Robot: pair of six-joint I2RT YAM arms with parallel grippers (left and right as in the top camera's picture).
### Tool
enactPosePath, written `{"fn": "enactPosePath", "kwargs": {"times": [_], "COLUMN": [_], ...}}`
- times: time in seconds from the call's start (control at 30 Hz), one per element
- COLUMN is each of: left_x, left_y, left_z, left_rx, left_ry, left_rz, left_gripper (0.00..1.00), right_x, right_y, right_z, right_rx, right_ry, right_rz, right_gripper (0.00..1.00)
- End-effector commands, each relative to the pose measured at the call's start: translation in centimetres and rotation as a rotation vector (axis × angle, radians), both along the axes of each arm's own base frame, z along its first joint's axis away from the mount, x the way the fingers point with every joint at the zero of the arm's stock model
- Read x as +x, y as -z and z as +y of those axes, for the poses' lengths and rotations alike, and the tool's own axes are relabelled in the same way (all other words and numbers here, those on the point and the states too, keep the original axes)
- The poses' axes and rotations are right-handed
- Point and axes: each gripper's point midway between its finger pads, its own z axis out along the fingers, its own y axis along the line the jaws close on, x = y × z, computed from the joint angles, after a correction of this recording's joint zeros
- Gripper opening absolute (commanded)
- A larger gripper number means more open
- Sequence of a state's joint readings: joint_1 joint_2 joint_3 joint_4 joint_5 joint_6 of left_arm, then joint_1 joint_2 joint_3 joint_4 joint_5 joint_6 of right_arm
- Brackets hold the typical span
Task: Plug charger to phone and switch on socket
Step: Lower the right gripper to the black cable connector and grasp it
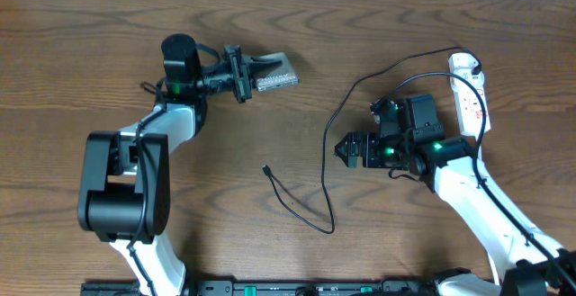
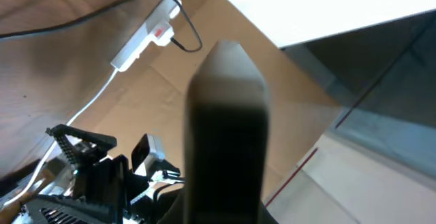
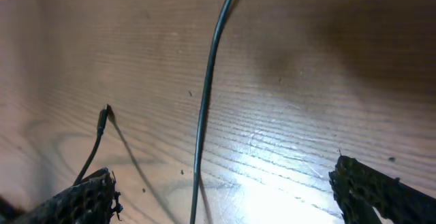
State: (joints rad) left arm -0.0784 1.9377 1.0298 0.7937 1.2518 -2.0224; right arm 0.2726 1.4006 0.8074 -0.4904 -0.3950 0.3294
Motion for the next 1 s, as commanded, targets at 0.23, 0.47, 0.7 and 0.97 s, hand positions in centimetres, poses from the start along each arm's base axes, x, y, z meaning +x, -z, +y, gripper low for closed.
{"fn": "enactPosePath", "kwargs": {"times": [0.23,0.47,0.7,0.97], "left_x": [-0.2,0.6,1.5,1.4], "left_y": [-1.3,-1.4,-1.1,0.1], "left_z": [0.2,3.1,6.3,7.5], "left_rx": [0.003,0.004,0.018,0.028], "left_ry": [0.063,0.026,-0.036,-0.028], "left_rz": [-0.114,-0.13,-0.154,-0.166], "left_gripper": [0.07,0.07,0.07,0.07], "right_x": [-0.4,-0.4,-0.3,-0.6], "right_y": [-1.4,-5.3,-10.5,-5.8], "right_z": [2.1,8.1,14.0,18.7], "right_rx": [0.07,-0.117,-0.261,-0.372], "right_ry": [-0.098,-0.29,-0.497,-0.713], "right_rz": [-0.048,-0.321,-0.605,-0.505], "right_gripper": [0.99,0.99,0.94,0.86]}}
